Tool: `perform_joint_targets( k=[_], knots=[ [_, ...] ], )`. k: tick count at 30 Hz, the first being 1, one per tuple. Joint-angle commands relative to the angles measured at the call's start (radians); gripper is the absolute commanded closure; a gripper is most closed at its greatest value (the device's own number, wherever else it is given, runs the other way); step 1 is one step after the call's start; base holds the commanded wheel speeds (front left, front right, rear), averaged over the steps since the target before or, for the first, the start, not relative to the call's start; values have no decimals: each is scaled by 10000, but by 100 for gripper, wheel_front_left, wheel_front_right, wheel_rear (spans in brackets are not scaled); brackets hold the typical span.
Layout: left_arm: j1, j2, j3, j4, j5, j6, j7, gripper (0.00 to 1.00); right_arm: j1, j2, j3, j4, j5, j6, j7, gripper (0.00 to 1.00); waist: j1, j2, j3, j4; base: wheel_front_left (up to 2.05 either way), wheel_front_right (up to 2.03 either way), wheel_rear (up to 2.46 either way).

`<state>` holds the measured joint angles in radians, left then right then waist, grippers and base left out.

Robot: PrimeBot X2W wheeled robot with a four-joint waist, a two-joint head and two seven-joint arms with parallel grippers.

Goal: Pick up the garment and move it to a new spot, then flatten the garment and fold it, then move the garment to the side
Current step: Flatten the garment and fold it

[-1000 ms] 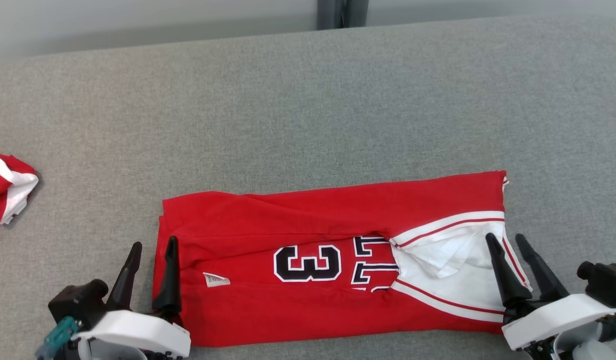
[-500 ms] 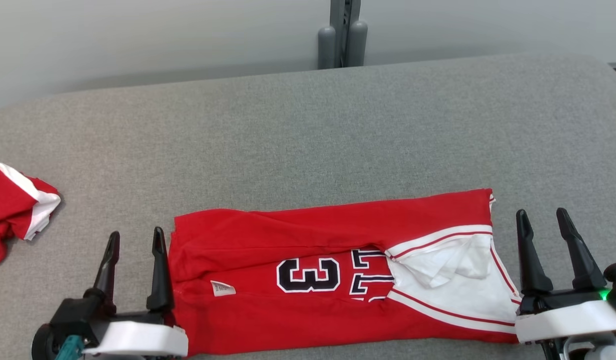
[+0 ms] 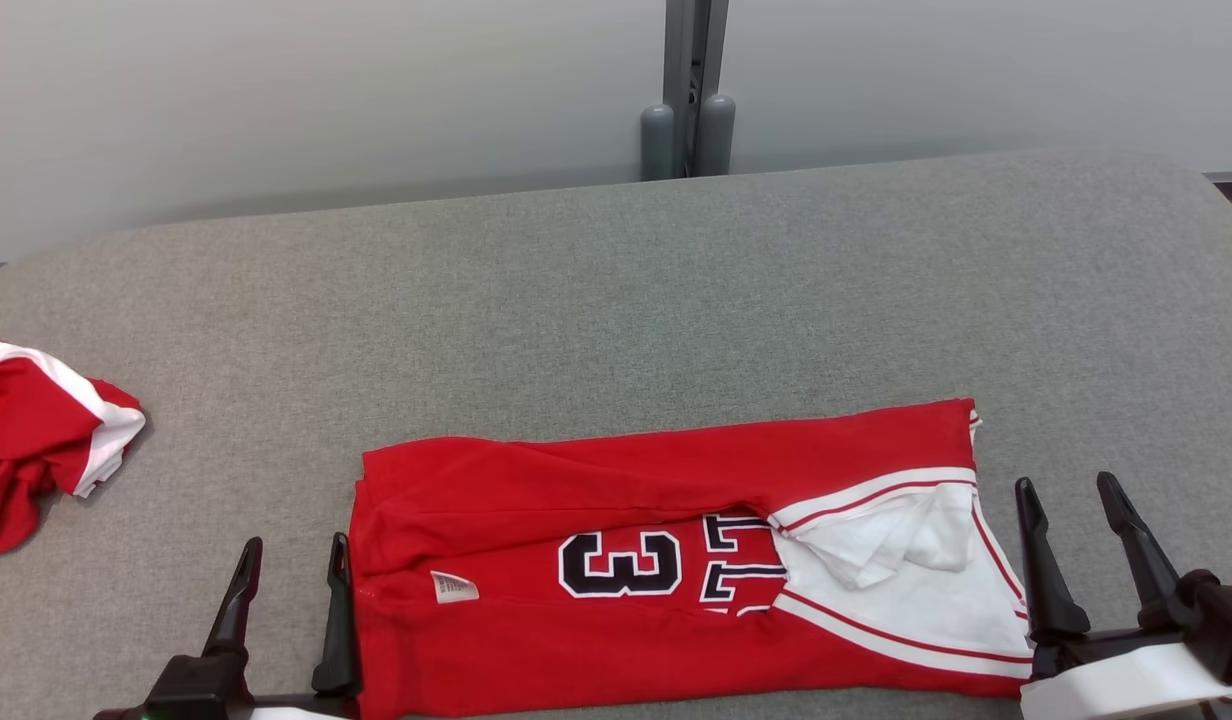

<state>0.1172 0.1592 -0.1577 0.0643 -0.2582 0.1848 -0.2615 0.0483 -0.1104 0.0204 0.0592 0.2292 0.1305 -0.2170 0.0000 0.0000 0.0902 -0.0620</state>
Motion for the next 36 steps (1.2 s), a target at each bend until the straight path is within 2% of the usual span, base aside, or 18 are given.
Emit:
perform_joint_targets(
  k=[1,10,17,19,20,25,26,29,36],
  knots=[
    [-31,42,23,39,-125,-61,-47,0,25,-41,-41,-56,-51,4,38,0,0,0,40,9,0,0,0],
    [-295,101,29,198,-179,-131,-48,0,-114,22,-81,-74,41,4,153,0,0,0,189,116,0,0,0],
    [-620,107,-62,213,-160,-172,-48,0,-427,-213,-142,571,97,4,298,0,0,0,455,272,0,0,0],
    [-739,89,-115,211,-135,-212,-49,0,-623,-303,-112,1055,184,4,315,0,0,0,588,347,0,0,0],
    [-945,66,-181,208,-102,-254,-47,0,-853,-384,-43,1671,283,4,262,0,0,0,767,444,0,0,0],
    [-1187,29,-271,236,-43,-305,-49,0,-1294,-470,169,2712,408,4,213,0,0,0,1040,561,0,0,0],
    [-1336,-2,-293,287,-23,-342,-49,0,-1595,-508,336,3444,515,3,193,0,0,0,1201,634,0,0,0],
    [-1534,-75,-342,348,8,-387,-49,0,-1965,-498,494,4409,809,3,126,0,0,0,1384,749,0,0,0],
    [-1769,-241,-359,487,71,-503,-49,0,-2102,-361,1387,5843,1417,12,363,0,0,0,1585,909,0,0,0]
  ],
)
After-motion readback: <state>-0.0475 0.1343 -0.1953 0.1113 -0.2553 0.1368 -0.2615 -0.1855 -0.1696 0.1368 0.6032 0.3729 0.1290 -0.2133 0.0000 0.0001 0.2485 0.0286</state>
